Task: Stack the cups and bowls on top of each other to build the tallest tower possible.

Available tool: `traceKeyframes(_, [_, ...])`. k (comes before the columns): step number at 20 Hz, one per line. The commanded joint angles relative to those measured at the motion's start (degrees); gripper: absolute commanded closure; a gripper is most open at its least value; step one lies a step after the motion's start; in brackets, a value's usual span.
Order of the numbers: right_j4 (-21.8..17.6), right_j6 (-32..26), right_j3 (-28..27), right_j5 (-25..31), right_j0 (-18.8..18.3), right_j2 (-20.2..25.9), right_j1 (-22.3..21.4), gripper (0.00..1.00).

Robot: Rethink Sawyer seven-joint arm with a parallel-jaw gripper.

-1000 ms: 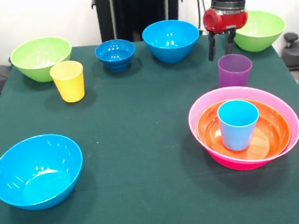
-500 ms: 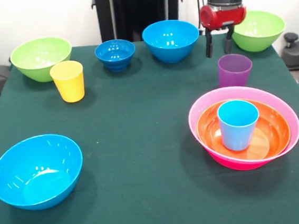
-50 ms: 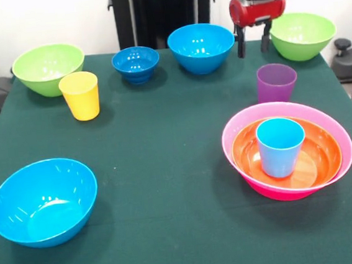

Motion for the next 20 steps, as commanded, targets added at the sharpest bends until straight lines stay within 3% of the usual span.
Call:
traceKeyframes(1, [0.00,-1.53,6.52,9.12,-3.08,12.49,-3.69,0.00])
traceKeyframes(9, [0.58,0.15,7.25,9.91,-3.86,16.35,-3.55,0.00])
traceKeyframes(13, [0.19,0.87,7.14,10.03,-3.33,15.96,-3.88,0.00])
traceKeyframes(20, [-1.58,1.78,4.55,8.46,-1.44,13.97,-0.49,0.00])
